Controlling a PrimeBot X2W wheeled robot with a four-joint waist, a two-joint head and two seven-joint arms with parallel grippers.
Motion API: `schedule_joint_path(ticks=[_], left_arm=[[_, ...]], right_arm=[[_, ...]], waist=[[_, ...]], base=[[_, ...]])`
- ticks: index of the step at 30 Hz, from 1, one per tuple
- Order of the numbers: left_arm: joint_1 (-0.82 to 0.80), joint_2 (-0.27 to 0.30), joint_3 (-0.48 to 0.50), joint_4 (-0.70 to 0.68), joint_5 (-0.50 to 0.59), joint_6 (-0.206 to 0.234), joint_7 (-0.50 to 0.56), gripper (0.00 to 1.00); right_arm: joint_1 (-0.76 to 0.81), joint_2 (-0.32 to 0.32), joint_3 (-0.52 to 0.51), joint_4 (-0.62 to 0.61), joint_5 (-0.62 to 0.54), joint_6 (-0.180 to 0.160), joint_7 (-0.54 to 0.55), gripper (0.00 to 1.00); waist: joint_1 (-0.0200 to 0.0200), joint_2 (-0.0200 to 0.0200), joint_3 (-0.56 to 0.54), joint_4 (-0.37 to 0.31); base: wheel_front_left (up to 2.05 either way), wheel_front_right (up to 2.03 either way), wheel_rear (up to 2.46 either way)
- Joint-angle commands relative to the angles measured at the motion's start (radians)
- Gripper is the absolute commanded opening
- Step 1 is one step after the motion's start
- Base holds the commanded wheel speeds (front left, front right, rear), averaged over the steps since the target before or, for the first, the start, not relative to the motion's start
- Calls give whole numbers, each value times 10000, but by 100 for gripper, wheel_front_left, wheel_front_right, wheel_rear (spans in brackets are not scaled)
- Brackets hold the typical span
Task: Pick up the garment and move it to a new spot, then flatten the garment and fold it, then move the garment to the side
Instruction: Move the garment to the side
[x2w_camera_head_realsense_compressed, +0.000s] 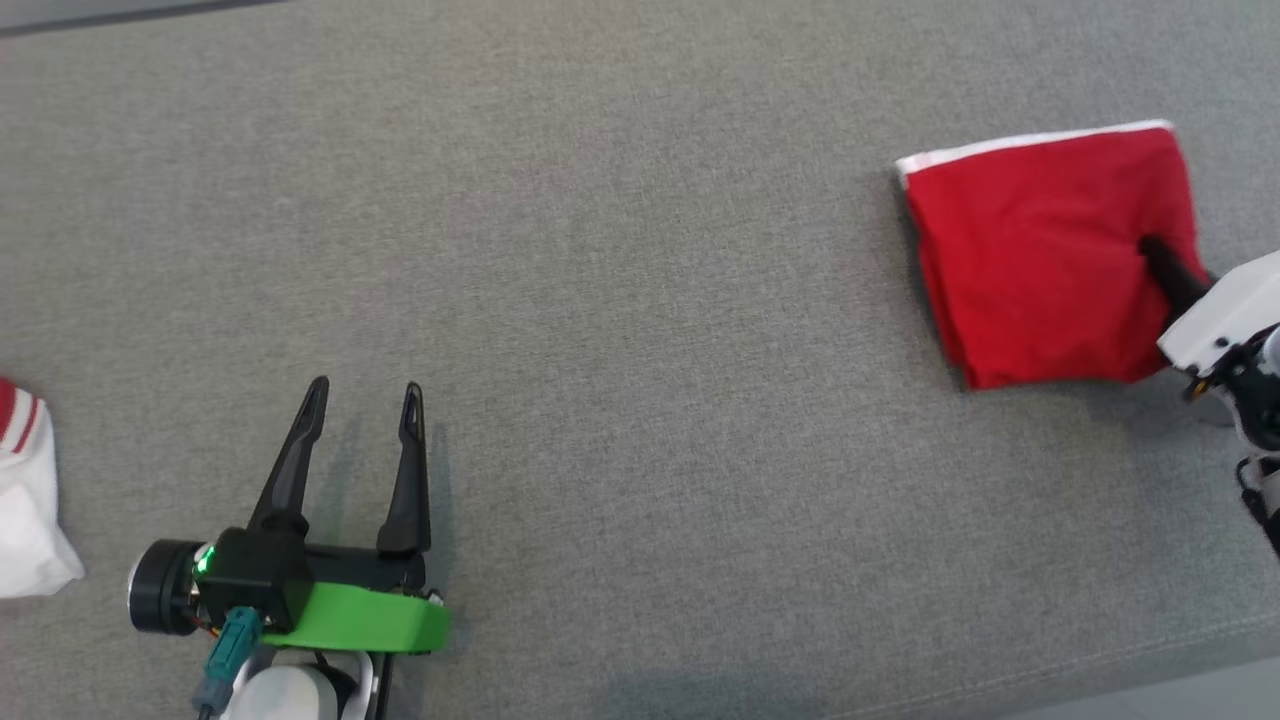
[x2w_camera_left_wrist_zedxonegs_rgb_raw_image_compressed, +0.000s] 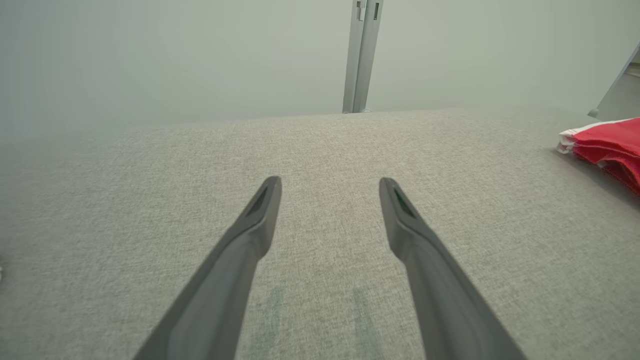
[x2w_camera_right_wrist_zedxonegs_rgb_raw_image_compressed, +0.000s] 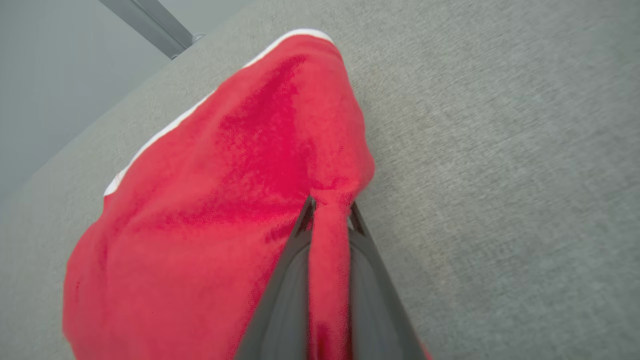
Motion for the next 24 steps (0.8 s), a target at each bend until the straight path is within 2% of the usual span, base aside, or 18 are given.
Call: schedule_joint_path(ticks=[1,7,12,13,14,15,21,24], left_arm=[[-335,142,-30,11,110,-86,-4,100],[-818,256,-184,-34,413,-215,-4,100],[-552,244,-51,-189,425,-80,-4,100],[-485,250,-23,-187,432,-75,-3,100],[-440,249,-13,-191,440,-75,3,100],[-398,238,0,-195,440,-59,5,100],[-293,113,32,-236,297,47,5,100],[-194,47,94,-211,151,55,2,100]], right_arm=[[-412,-233,-81,148,-174,0,-239,0],[-1820,-1184,-374,1220,-653,0,-701,0],[-2835,-1816,-490,2271,-1241,0,-916,0],[-2996,-1876,-498,2495,-1439,0,-1022,20],[-3158,-1946,-430,2725,-1727,0,-1163,83],[-3331,-2003,-447,3047,-1963,0,-1303,100],[-3827,-2327,-356,3876,-3317,-3,-2701,100],[-3718,-2176,-460,3935,-3737,-1,-3793,100]], waist=[[0,0,1174,-730],[0,0,2069,-406],[0,0,2402,-88],[0,0,2429,-66],[0,0,2450,-44],[0,0,2459,-30],[0,0,2076,-60],[0,0,1457,-103]], base=[[0,0,0],[0,0,0],[0,0,0],[0,0,0],[0,0,0],[0,0,0],[0,0,0],[0,0,0]])
